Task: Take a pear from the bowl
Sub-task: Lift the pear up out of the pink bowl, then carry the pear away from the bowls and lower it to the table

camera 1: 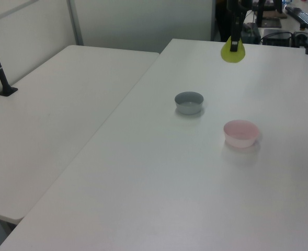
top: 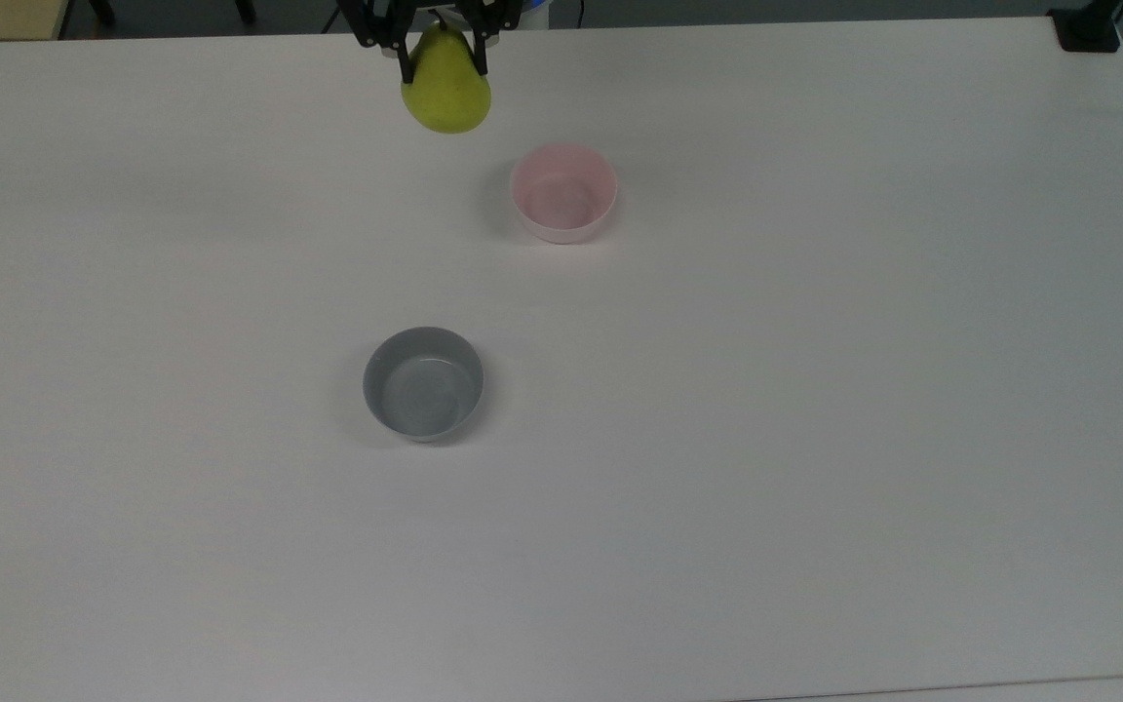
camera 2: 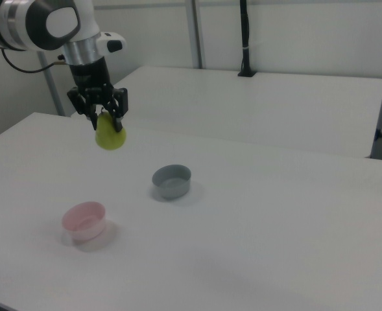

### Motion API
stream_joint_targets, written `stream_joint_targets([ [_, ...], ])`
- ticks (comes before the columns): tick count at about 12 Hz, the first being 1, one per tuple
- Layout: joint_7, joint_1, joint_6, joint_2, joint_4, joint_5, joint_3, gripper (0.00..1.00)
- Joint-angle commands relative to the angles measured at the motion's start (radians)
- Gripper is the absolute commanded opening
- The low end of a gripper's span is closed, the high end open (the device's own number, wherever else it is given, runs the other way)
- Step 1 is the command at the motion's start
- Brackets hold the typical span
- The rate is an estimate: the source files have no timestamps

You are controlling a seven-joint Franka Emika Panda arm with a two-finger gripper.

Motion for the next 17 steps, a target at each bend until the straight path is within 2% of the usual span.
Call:
stream_joint_targets([
  [1, -0.152, -0.022, -0.022, 0.081, 0.121, 0.003, -0.04, 0.0],
  [4, -0.309, -0.056, -0.021, 0.114, 0.134, 0.001, -0.088, 0.0],
  [7, -0.34, -0.061, -0.003, 0.171, 0.136, 0.01, -0.177, 0.0],
  [10, -0.349, -0.068, 0.118, 0.216, 0.132, 0.02, -0.243, 0.0],
  [12, -0.353, -0.1, 0.181, 0.278, 0.132, 0.03, -0.254, 0.0],
  [14, -0.401, -0.139, 0.215, 0.338, 0.134, 0.096, -0.254, 0.0],
  [17, -0.438, -0.188, 0.28, 0.415, 0.134, 0.124, -0.254, 0.0],
])
